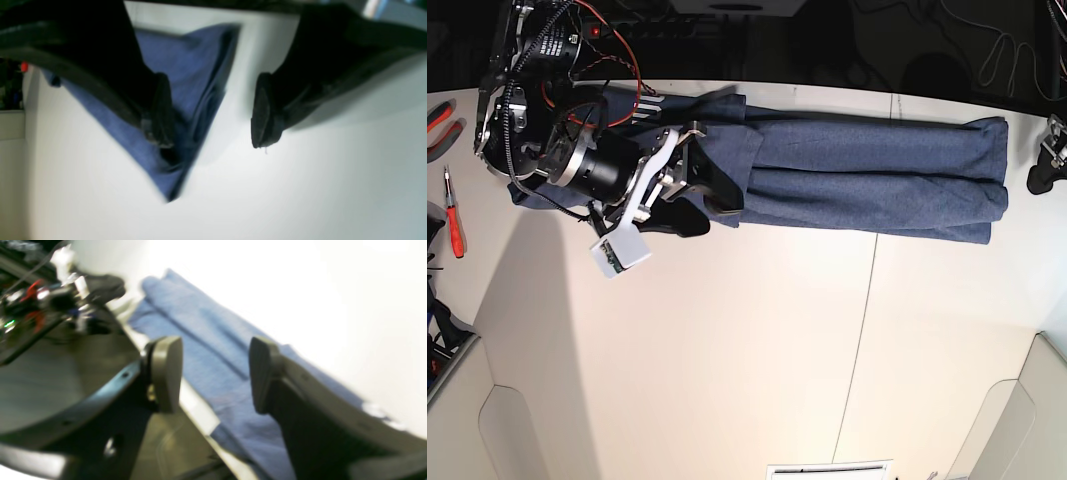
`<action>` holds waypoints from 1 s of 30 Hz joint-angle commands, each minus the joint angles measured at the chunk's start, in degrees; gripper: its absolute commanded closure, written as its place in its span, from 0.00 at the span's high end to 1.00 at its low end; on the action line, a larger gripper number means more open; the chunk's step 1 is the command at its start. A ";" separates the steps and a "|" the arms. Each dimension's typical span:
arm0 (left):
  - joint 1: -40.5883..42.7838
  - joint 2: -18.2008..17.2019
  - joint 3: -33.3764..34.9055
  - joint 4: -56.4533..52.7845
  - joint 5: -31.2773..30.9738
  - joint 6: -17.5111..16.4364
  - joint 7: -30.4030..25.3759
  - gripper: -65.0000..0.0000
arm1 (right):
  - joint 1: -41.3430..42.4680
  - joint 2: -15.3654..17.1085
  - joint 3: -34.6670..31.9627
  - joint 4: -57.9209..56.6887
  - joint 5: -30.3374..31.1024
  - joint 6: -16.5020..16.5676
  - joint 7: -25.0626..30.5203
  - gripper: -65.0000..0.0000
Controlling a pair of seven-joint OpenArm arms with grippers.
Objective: Layout the t-shirt on the table in an organized manner, then fold the t-shirt properly
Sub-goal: 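Grasp the collar end with the right gripper and flatten it, then grasp the hem end with the left gripper and fold it toward the right gripper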
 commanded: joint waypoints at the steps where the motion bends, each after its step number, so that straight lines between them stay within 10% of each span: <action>1: 0.37 -0.83 -0.37 0.85 -0.76 -0.76 -1.31 0.61 | 0.61 -0.11 0.11 1.27 -0.31 0.02 1.92 0.48; 8: 0.94 2.73 0.11 0.85 0.44 -0.76 -1.88 0.61 | 0.61 -0.07 7.43 1.25 -10.64 -1.42 8.39 0.48; 18: -1.60 3.48 7.28 0.85 5.11 -0.76 -7.30 0.61 | 0.61 4.20 25.07 1.07 -6.23 -1.38 9.16 0.48; 30: -3.96 3.48 13.22 0.85 4.09 -0.76 -6.84 0.55 | 0.61 5.09 27.80 -0.57 -6.21 -1.38 9.18 0.48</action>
